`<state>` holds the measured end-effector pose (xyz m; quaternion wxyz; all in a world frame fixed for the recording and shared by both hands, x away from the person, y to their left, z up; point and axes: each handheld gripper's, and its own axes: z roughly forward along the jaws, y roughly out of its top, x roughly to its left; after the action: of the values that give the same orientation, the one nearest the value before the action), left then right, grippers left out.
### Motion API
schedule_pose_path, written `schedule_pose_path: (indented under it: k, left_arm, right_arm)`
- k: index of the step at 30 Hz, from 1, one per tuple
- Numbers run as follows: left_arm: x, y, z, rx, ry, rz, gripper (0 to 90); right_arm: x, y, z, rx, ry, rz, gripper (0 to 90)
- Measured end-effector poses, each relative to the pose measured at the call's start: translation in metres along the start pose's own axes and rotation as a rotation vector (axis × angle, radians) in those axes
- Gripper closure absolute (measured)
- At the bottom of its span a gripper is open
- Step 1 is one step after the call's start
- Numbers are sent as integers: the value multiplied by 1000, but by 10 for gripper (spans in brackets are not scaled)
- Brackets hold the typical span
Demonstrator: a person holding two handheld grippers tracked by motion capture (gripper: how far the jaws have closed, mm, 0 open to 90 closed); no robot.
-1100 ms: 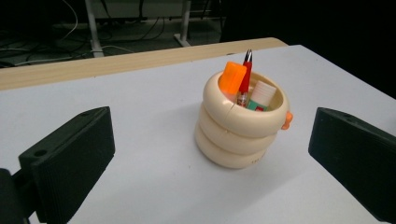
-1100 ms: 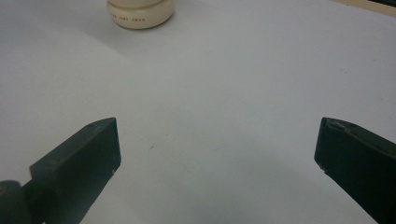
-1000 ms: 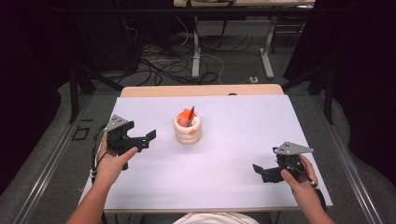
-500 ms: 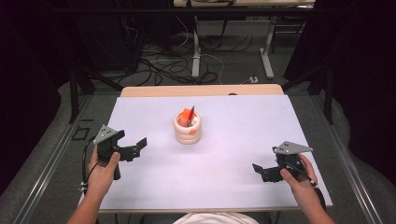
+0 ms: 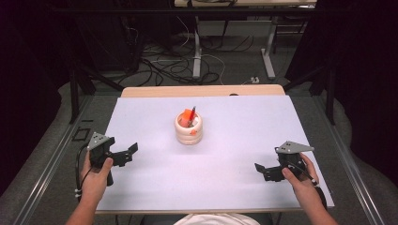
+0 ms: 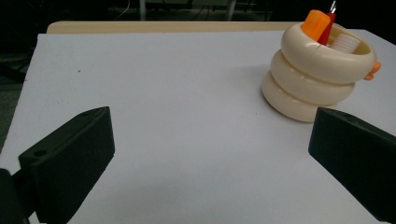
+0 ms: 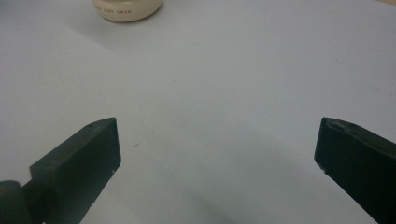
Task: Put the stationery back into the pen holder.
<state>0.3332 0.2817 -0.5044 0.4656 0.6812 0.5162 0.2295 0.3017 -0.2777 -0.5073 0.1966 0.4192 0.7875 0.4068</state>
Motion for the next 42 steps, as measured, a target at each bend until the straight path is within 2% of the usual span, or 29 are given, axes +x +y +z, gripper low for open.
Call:
schedule_pose_path:
  k: [4,7,16,22,27,35,42]
  left_arm:
    - [5,-3,1,16,11,11,2]
    - [7,-5,2,12,10,4,2]
    - [7,-8,5,6,-10,-1,2]
    - [7,-10,7,17,-6,11,2]
    - [7,-11,8,26,-12,1,2]
    - [8,-13,10,45,-11,-3,2]
    - [9,-13,12,45,-9,-9,2]
  right_arm:
    - [-4,-2,2,3,-16,-3,1]
    - [-9,-4,4,13,-31,10,1]
    - [-26,-10,6,20,-54,102,1]
    - [-33,-13,7,35,-89,134,1]
    - [-38,-17,8,51,-122,198,1]
    - [-42,-20,8,67,-165,220,1]
    - [-44,-23,10,86,-174,240,0]
